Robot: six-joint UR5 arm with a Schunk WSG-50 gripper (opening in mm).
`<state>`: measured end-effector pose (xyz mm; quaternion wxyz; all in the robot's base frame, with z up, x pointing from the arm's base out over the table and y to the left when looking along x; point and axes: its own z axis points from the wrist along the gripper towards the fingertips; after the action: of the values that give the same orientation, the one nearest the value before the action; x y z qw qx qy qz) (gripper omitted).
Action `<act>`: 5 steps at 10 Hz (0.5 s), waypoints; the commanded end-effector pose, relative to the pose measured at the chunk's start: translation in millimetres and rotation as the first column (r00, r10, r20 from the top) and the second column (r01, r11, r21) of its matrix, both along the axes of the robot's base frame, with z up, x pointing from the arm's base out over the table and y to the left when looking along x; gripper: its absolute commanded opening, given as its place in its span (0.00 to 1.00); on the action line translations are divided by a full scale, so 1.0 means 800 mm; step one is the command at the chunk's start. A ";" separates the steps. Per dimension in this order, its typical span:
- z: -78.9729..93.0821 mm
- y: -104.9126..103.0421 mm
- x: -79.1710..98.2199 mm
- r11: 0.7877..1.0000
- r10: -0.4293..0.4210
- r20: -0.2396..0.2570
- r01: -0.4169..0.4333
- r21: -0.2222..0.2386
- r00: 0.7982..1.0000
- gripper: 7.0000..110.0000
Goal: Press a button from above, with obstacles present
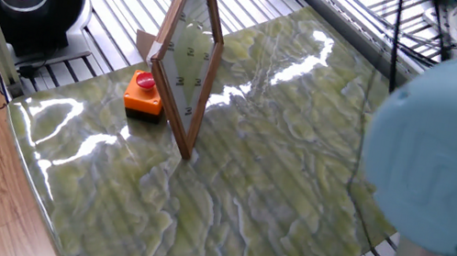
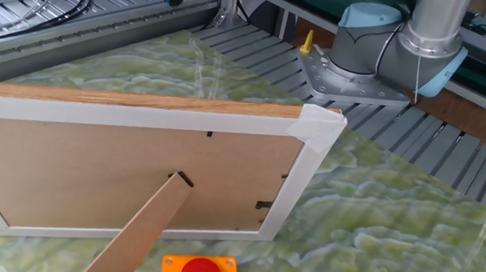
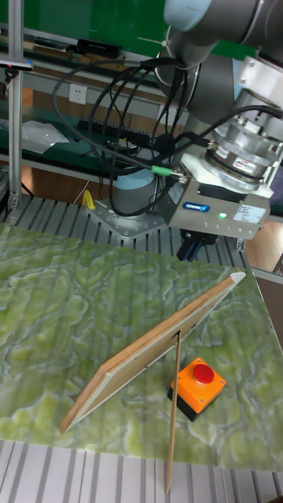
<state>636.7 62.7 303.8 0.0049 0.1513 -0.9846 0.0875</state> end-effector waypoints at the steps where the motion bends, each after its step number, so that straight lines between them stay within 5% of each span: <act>1: -0.006 0.030 0.021 1.000 0.001 0.000 -0.001 0.008 1.000 0.00; 3: -0.016 0.039 0.031 1.000 0.001 0.001 -0.001 0.009 1.000 0.00; 5: -0.034 0.062 0.042 0.998 0.010 -0.004 -0.010 0.061 1.000 0.00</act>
<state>658.4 88.7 290.5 0.0043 0.1525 -0.9849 0.0814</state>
